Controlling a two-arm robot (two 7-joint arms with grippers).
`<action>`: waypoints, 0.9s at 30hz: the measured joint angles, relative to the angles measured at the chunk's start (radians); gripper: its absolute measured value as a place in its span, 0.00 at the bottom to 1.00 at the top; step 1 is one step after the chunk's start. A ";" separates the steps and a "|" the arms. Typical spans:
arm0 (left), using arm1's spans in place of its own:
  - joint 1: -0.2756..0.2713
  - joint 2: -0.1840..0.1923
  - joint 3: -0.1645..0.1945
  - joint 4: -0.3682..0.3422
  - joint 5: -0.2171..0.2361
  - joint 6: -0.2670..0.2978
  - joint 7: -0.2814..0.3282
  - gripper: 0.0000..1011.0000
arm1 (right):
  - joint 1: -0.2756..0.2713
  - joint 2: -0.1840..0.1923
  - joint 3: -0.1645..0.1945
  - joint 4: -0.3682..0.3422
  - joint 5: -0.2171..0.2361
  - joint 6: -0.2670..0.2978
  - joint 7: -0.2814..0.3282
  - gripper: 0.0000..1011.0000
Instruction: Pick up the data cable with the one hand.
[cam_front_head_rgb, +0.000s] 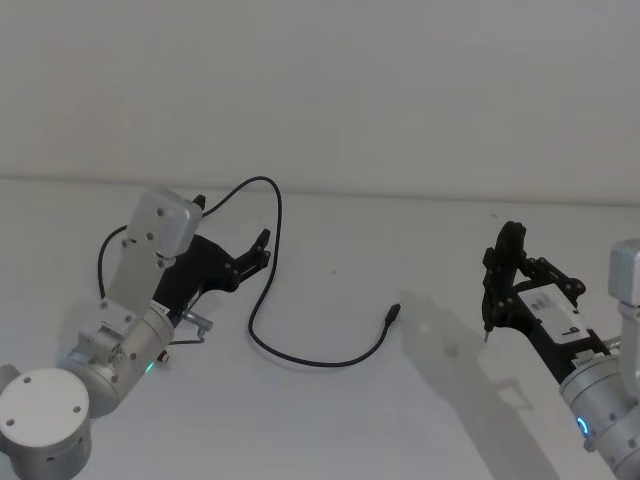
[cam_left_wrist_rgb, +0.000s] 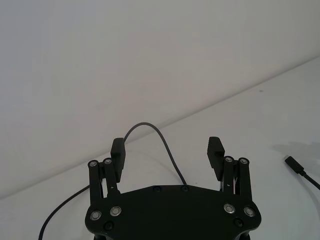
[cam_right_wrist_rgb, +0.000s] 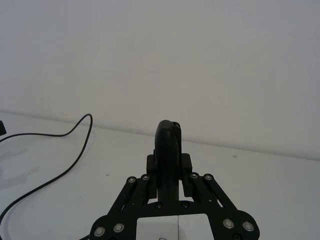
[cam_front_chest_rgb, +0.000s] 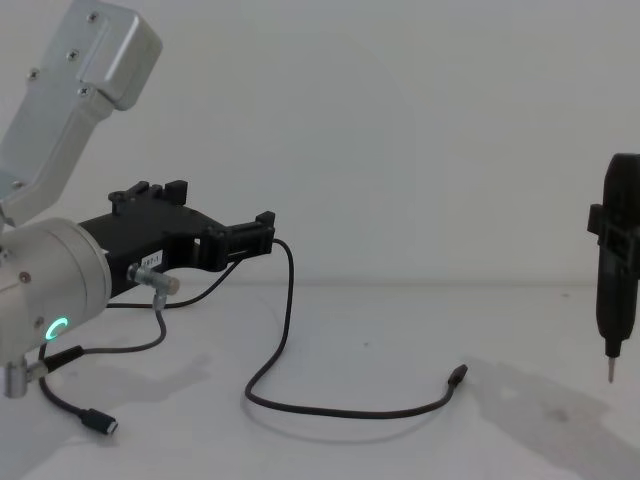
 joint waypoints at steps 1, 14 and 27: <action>0.000 0.000 0.000 0.000 0.000 0.000 0.000 0.99 | 0.000 0.000 0.000 0.000 0.000 0.000 0.000 0.27; 0.000 0.000 0.000 0.000 0.000 0.000 0.000 0.99 | 0.000 0.000 0.000 0.000 0.000 0.000 0.000 0.27; 0.000 0.000 0.000 0.000 0.000 0.000 0.000 0.99 | 0.000 0.000 0.000 0.000 0.000 0.000 0.000 0.27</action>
